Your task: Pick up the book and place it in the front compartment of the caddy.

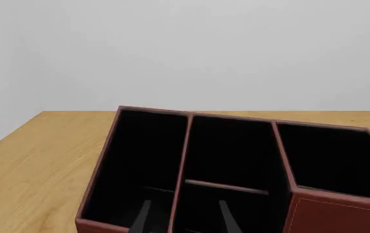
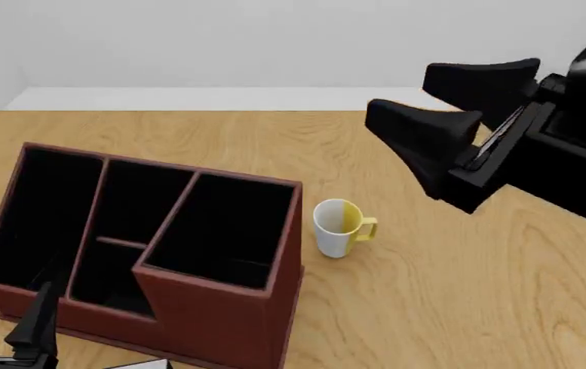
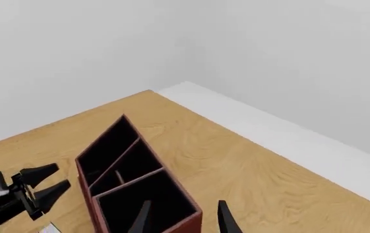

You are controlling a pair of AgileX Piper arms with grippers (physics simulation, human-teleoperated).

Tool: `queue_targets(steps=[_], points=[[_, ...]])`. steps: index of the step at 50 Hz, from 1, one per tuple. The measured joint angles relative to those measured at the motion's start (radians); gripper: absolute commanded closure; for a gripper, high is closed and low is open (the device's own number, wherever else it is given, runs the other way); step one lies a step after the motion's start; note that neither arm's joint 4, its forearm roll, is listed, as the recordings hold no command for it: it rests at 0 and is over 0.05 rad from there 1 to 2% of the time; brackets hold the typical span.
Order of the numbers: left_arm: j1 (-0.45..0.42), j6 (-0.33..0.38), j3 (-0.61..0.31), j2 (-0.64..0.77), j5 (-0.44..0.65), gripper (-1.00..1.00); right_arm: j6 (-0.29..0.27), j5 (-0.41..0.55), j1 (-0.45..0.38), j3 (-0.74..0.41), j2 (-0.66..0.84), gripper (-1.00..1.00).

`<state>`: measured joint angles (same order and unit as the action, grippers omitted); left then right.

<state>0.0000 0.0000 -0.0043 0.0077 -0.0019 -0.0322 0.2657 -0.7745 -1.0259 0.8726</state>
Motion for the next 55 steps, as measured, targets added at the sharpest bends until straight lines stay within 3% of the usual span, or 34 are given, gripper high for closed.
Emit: queue_targets(steps=[14,35,55], points=[[0.0,0.0,0.0,0.0,0.0,-1.0,-0.011,0.225,-0.217,-0.229,0.172,-1.0],[0.0,0.0,0.0,0.0,0.0,-1.0,-0.092,0.644,-0.448,-0.593,0.415,-1.0],[0.0,0.0,0.0,0.0,0.0,-1.0,-0.137,0.841,-0.593,-0.737,0.576,-1.0]])
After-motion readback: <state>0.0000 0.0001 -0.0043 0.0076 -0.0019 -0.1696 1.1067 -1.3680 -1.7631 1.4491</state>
